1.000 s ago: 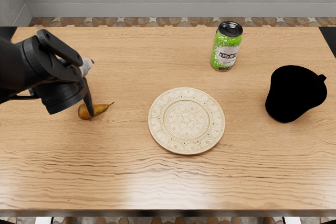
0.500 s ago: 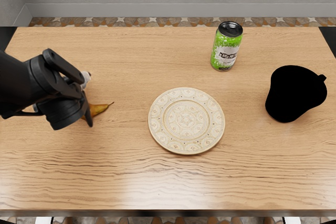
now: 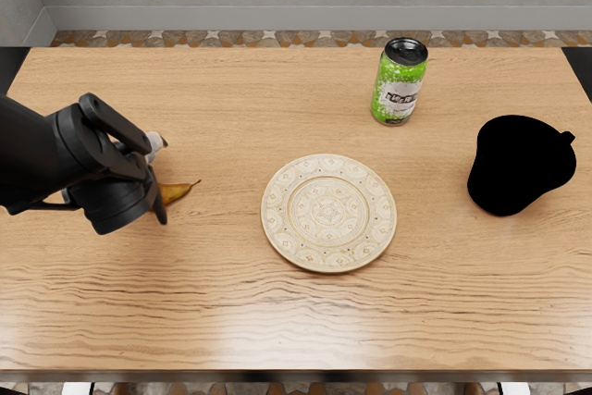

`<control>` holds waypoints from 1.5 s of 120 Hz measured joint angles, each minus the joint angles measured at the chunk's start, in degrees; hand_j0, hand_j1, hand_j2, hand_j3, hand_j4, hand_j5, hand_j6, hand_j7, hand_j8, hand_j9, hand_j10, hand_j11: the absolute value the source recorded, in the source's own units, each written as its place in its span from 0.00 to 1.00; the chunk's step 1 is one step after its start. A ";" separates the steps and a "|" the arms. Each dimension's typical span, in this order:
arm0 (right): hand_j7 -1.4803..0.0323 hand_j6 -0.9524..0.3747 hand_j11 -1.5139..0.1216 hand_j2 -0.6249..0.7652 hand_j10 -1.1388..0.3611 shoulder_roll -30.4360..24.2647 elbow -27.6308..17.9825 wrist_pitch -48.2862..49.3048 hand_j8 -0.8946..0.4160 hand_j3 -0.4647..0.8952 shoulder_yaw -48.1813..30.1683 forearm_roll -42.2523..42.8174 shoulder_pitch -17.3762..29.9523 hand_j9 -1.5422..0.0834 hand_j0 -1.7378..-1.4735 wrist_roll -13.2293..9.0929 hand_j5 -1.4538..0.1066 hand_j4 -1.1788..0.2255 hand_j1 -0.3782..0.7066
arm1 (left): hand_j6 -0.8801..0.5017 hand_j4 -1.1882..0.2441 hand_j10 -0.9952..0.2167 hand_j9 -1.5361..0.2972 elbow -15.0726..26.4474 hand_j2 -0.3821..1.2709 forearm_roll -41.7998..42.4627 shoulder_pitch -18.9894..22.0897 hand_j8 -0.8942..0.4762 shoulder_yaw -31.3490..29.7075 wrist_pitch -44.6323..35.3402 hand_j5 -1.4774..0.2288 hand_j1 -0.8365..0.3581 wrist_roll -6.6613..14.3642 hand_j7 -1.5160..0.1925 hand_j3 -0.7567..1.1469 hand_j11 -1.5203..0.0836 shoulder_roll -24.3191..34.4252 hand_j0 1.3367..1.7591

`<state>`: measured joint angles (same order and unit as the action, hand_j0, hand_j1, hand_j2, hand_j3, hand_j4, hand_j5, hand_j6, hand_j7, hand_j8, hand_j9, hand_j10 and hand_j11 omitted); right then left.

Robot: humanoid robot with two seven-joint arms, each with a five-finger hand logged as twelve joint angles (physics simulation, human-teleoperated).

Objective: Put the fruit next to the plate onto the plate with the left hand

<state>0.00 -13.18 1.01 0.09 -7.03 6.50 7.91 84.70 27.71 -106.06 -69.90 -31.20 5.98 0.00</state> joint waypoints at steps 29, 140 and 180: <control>0.97 0.71 0.92 0.45 0.75 0.00 -0.01 -0.02 0.68 0.34 0.00 0.00 0.00 0.94 0.30 0.00 0.92 0.83 0.04 | 0.50 0.70 0.67 0.71 -0.13 0.25 -0.21 1.20 0.52 0.03 -1.73 0.73 0.81 0.05 0.75 0.40 0.80 0.00 0.76; 0.97 0.71 0.92 0.45 0.75 0.00 0.00 0.01 0.68 0.34 0.00 0.00 0.00 0.94 0.30 0.00 0.92 0.83 0.04 | 0.47 0.67 0.64 0.68 1.68 0.26 -2.04 0.57 0.49 2.12 -2.56 0.70 0.77 0.29 0.72 0.40 0.77 0.00 0.76; 0.97 0.71 0.92 0.45 0.75 0.00 0.00 0.01 0.68 0.34 0.00 0.00 0.00 0.94 0.30 0.00 0.92 0.83 0.04 | 0.46 0.65 0.61 0.66 1.61 0.26 -2.03 0.76 0.47 2.05 -2.63 0.68 0.74 0.30 0.70 0.40 0.75 0.00 0.76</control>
<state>0.00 -13.18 1.01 0.09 -7.03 6.50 7.91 86.31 25.68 -105.29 -67.85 -33.83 6.28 0.00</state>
